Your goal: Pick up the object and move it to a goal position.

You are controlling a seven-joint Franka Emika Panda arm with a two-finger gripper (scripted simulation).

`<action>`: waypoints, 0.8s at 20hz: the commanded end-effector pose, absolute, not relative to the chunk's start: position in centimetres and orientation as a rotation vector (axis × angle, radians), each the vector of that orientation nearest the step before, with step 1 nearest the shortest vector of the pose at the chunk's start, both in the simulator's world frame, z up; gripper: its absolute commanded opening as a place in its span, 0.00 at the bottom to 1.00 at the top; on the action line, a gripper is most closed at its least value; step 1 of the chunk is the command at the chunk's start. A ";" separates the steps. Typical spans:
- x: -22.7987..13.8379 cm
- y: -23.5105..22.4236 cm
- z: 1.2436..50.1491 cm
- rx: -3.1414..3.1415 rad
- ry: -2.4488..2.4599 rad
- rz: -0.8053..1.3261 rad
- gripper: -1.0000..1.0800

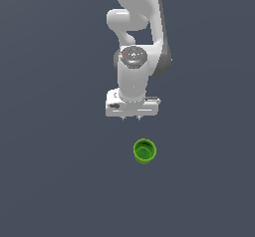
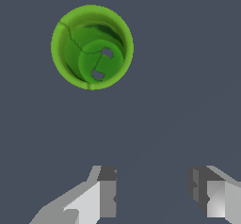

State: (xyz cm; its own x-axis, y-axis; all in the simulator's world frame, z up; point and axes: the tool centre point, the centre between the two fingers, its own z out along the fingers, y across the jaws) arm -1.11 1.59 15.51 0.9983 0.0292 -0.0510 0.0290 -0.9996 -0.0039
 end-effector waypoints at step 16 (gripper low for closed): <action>1.6 2.4 14.8 -3.163 0.194 0.074 0.62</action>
